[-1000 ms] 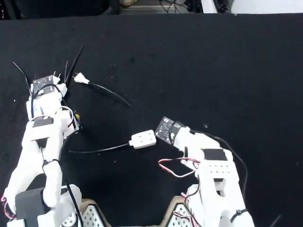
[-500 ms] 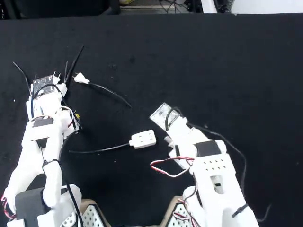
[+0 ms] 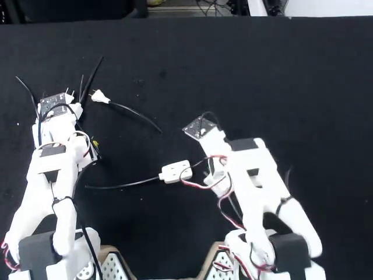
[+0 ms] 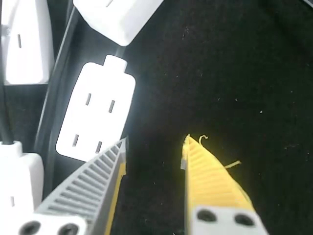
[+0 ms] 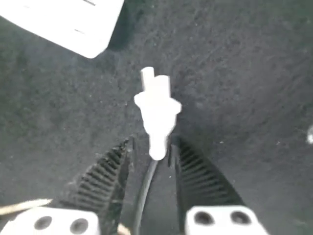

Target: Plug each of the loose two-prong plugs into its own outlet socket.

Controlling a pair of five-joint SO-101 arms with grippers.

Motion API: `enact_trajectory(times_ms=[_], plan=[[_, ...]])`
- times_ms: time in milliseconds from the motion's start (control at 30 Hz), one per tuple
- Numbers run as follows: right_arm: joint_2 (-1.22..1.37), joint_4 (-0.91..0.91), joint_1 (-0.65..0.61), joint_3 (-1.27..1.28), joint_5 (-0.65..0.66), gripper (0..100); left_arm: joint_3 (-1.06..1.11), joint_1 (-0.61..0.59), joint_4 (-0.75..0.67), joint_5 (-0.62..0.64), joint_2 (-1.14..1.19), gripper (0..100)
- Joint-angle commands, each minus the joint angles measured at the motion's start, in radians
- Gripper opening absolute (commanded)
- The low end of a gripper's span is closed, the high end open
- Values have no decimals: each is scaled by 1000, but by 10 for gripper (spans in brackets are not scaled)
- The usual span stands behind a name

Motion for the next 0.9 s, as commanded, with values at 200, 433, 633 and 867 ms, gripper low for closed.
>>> enact_trajectory(times_ms=[200,433,633,867], plan=[[16,-25,-14,-64,-3,96,-10,-8,-14,5,-35,184],[19,-130,26,-67,-2,96,-5,-8,-14,5,-35,184],[21,-229,83,-50,-2,96,-5,-8,-14,5,-35,184],[21,-261,126,-33,-2,96,-5,-8,-14,5,-35,184]])
